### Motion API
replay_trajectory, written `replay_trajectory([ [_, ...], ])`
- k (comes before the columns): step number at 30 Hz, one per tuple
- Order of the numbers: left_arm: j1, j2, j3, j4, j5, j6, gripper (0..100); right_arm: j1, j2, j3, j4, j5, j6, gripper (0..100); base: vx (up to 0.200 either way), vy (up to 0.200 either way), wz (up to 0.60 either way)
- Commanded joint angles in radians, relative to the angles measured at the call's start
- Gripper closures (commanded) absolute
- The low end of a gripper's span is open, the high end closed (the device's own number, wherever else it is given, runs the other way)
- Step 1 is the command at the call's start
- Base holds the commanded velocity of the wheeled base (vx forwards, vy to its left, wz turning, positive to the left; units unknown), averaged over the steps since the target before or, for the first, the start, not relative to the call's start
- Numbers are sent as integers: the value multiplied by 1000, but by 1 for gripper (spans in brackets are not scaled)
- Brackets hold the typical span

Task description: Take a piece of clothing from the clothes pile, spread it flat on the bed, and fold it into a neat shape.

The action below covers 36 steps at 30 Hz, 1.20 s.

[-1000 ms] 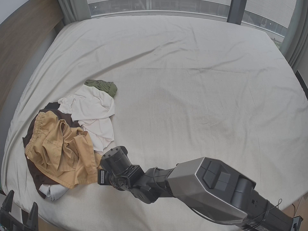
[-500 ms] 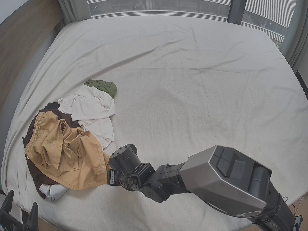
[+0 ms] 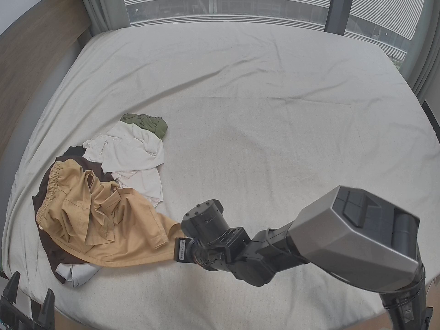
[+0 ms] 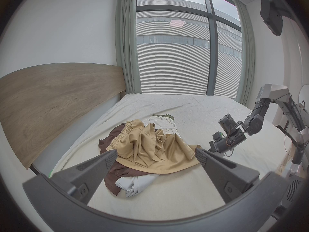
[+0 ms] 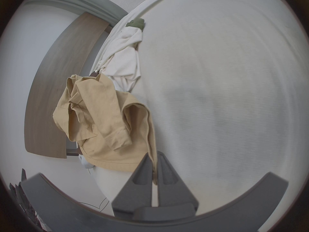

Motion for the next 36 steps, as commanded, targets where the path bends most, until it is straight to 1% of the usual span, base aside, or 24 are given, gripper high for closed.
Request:
replay_trajectory([
  [1, 0, -16, 18, -1, 0, 0, 0, -58, -142, 184, -76, 1, -3, 100, 0, 0, 0],
  [10, 0, -16, 18, -1, 0, 2, 0, -109, -211, 367, -213, 4, -4, 100, 0, 0, 0],
  [12, 0, -16, 18, -1, 0, 2, 0, -112, -216, 379, -217, 4, -4, 100, 0, 0, 0],
  [15, 0, -16, 18, -1, 0, 2, 0, -133, -251, 458, -254, 2, -4, 100, 0, 0, 0],
  [19, 0, -16, 18, -1, 0, 2, 0, -150, -282, 511, -291, 4, -6, 100, 0, 0, 0],
  [22, 0, -16, 18, -1, 0, 2, 0, -179, -319, 589, -328, 7, -6, 100, 0, 0, 0],
  [27, 0, -16, 18, -1, 0, 2, 0, -212, -334, 671, -383, 10, -6, 100, 0, 0, 0],
  [36, 0, -16, 18, -1, 0, 2, 0, -244, -337, 790, -495, 27, -7, 100, 0, 0, 0],
])
